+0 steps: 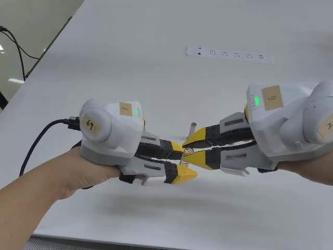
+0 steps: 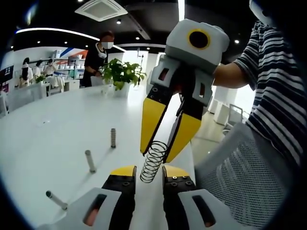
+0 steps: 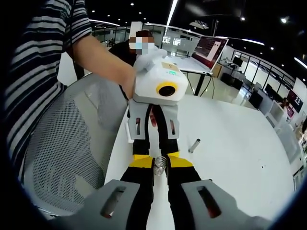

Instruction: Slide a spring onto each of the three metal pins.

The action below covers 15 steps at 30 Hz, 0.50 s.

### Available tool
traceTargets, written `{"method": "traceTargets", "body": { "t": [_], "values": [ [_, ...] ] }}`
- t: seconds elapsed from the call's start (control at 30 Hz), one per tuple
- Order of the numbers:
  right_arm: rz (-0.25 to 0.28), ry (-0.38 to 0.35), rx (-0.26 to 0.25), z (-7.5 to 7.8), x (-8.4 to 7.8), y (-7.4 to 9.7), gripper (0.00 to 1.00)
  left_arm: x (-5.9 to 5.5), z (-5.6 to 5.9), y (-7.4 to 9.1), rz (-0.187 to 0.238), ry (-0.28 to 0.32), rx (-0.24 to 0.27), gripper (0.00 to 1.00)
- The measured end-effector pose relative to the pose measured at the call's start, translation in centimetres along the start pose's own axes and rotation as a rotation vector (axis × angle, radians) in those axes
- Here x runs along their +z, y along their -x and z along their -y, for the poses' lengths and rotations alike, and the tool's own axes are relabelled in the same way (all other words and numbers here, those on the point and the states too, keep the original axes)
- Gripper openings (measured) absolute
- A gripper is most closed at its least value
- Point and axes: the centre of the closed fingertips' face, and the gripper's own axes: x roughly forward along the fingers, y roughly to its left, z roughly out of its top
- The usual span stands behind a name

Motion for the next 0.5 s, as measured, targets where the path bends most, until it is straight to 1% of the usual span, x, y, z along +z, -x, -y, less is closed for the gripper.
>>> {"method": "traceTargets", "body": {
  "t": [0.13, 0.33, 0.5],
  "values": [
    [-0.01, 0.006, 0.002, 0.0, -0.1, 0.0, 0.07, 0.0, -0.2, 0.1, -0.001, 0.002, 0.013, 0.16],
    [-0.047, 0.033, 0.004, 0.1, -0.8, -0.2, 0.07, 0.0, -0.5, 0.6, -0.001, 0.01, 0.031, 0.17],
    [-0.059, 0.025, 0.001, 0.4, -1.3, -0.3, 0.07, -0.2, -1.0, 1.7, -0.007, 0.026, 0.064, 0.21]
  ]
}}
